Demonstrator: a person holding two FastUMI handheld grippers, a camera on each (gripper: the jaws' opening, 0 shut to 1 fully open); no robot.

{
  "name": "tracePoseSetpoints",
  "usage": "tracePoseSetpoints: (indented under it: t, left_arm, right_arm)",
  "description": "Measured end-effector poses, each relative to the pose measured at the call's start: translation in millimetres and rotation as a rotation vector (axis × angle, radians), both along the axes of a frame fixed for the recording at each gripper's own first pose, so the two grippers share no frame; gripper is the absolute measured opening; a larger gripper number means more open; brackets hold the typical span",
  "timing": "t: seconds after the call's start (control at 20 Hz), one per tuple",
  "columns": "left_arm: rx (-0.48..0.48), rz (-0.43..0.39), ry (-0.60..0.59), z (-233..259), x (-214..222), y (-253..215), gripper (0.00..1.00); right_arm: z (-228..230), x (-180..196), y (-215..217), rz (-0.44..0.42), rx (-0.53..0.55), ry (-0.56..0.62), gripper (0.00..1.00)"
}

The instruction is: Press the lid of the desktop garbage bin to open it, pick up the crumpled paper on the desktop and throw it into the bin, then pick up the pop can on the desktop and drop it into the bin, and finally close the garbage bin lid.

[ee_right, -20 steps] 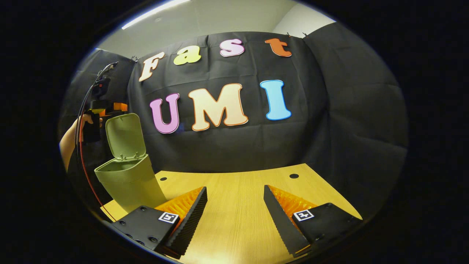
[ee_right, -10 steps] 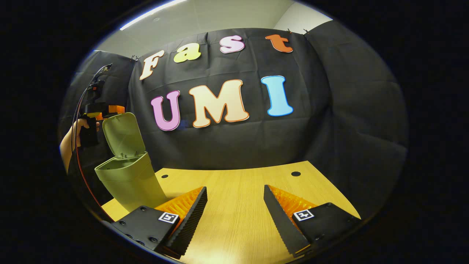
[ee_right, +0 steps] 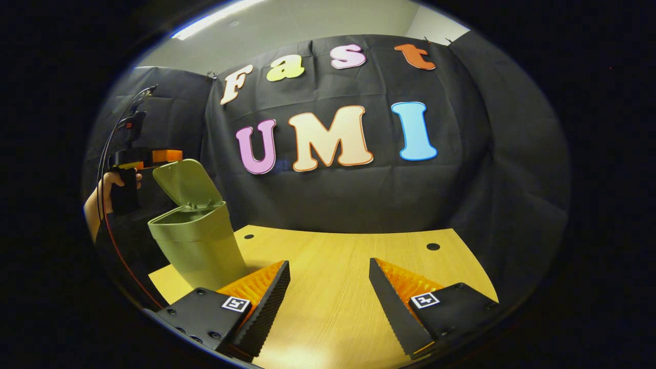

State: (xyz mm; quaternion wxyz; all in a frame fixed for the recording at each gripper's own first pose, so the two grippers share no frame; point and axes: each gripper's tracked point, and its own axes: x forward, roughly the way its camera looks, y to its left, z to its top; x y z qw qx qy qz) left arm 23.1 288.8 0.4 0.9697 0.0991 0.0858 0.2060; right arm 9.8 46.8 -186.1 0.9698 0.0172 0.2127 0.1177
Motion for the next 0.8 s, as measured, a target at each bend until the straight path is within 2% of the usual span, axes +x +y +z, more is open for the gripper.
tracePoseSetpoints:
  t: [0.05,0.1,0.55,0.8]
  left_arm:
    - [0.002,0.003,0.004,-3,-6,-3,0.99]
    - [-0.003,0.007,0.007,-6,-10,-6,0.99]
    - [-0.054,0.047,0.055,-52,-49,-25,1.0]
    - [-0.101,0.067,0.096,-89,-64,-33,0.95]
  right_arm:
    - [-1,-1,0,0.013,0.001,0.005,0.94]
    - [-2,-2,0,0.024,0.0,0.009,0.98]
    - [-17,-19,0,0.108,-0.045,0.03,0.98]
    - [-37,-35,3,0.151,-0.061,0.069,0.98]
